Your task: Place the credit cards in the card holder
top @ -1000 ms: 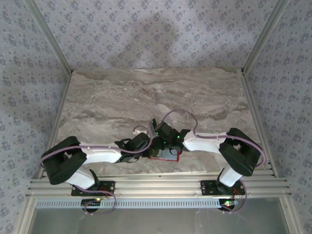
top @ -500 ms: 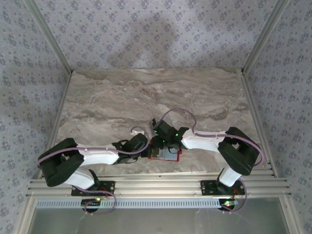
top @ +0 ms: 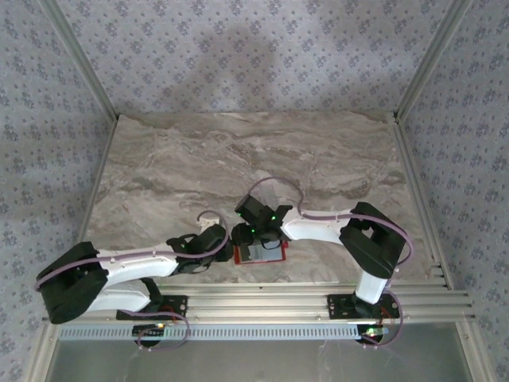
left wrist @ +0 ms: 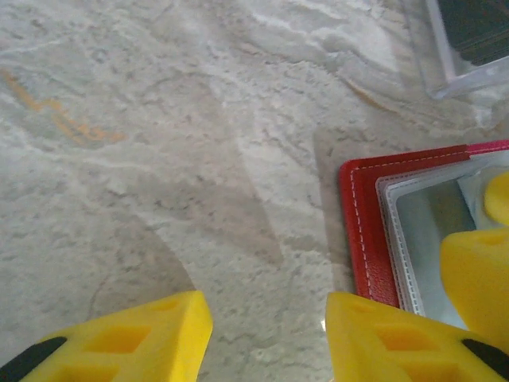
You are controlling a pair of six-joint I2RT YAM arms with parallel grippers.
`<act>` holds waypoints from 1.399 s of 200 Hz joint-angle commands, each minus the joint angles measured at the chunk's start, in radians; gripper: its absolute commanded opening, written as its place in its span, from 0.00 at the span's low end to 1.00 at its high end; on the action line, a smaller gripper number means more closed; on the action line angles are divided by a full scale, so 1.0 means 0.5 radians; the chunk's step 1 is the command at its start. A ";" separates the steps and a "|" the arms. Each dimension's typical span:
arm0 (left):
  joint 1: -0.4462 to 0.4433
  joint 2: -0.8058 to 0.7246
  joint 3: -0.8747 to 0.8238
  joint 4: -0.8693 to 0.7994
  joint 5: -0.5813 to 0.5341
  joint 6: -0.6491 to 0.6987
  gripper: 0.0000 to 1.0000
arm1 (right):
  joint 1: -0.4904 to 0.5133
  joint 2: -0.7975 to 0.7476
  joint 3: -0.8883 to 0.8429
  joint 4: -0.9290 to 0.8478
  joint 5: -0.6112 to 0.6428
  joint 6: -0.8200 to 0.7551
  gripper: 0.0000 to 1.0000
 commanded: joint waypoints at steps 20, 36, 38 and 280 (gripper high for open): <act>-0.050 -0.126 -0.020 -0.103 0.235 0.109 0.50 | 0.128 0.082 0.254 0.304 -0.184 -0.059 0.55; -0.041 -0.189 -0.024 -0.150 0.227 0.112 0.51 | 0.137 0.086 0.307 0.269 -0.200 -0.088 0.55; -0.039 -0.195 -0.025 -0.156 0.226 0.112 0.51 | 0.135 0.085 0.314 0.269 -0.203 -0.091 0.56; 0.001 -0.202 0.207 -0.204 0.400 0.267 0.66 | -0.144 -0.590 -0.564 0.117 0.141 -0.147 0.32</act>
